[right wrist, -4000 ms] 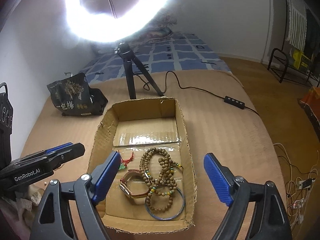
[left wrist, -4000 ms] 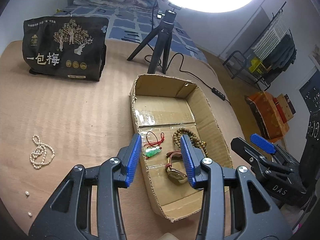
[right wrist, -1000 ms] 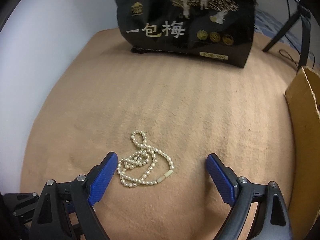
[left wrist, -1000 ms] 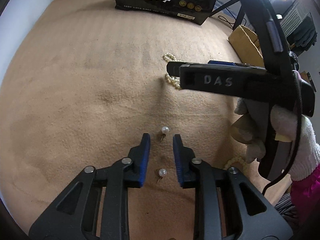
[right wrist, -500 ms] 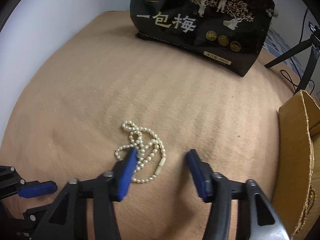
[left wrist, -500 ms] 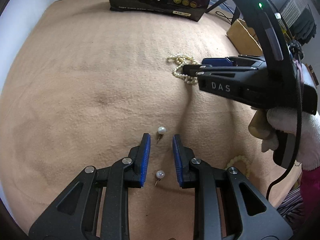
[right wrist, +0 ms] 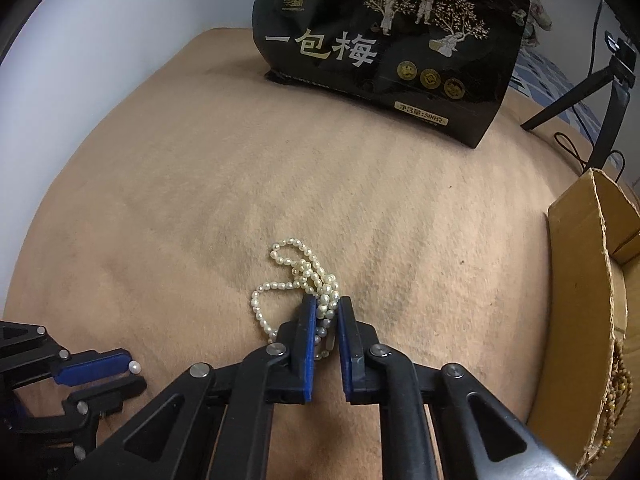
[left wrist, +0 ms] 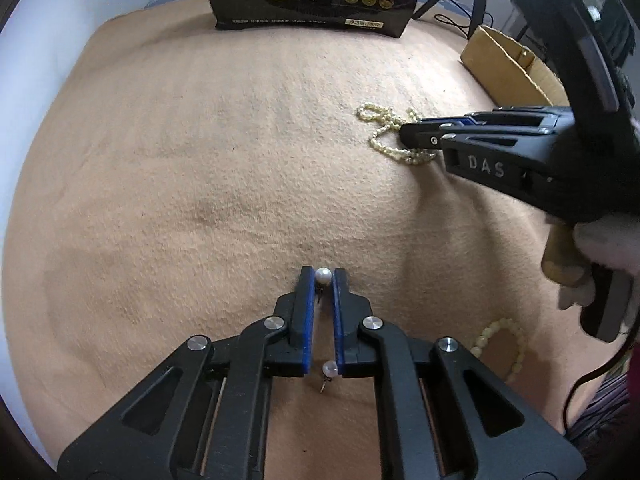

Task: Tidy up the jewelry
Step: 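Grasp a loose pearl with the left gripper while the right grasps the pearl necklace, then carry the pearl and pearl necklace into the cardboard box and open both grippers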

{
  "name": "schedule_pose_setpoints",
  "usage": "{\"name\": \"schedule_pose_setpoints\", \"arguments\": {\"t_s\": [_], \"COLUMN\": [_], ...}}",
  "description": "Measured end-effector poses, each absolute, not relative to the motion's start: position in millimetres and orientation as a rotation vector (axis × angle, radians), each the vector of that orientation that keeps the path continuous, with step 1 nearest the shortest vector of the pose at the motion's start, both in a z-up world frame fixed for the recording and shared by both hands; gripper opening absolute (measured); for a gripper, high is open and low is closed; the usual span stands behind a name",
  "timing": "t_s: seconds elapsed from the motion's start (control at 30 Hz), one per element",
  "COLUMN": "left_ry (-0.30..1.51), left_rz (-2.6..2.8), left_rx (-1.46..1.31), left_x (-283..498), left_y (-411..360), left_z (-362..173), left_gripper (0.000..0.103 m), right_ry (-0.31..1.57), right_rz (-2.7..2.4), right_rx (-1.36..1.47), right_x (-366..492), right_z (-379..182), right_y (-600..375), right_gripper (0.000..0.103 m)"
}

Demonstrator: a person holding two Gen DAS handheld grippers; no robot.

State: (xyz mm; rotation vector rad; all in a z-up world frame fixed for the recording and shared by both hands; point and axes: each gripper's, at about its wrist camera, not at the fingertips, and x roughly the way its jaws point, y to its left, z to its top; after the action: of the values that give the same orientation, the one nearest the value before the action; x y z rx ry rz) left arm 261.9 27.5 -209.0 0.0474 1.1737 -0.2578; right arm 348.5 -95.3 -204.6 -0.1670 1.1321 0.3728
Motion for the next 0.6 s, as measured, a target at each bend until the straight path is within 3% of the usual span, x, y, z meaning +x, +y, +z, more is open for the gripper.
{"name": "schedule_pose_setpoints", "arguments": {"t_s": [0.6], "left_ry": [1.078], "left_rz": [-0.216], "left_rx": [-0.058], "left_x": [257.5], "left_y": [42.9], "left_z": [-163.7], "left_gripper": [0.006], "right_ry": [1.045], "right_rz": [0.419], "right_rx": [-0.024], "right_x": [333.7], "right_z": [-145.0], "right_y": [-143.2], "right_gripper": [0.005]}}
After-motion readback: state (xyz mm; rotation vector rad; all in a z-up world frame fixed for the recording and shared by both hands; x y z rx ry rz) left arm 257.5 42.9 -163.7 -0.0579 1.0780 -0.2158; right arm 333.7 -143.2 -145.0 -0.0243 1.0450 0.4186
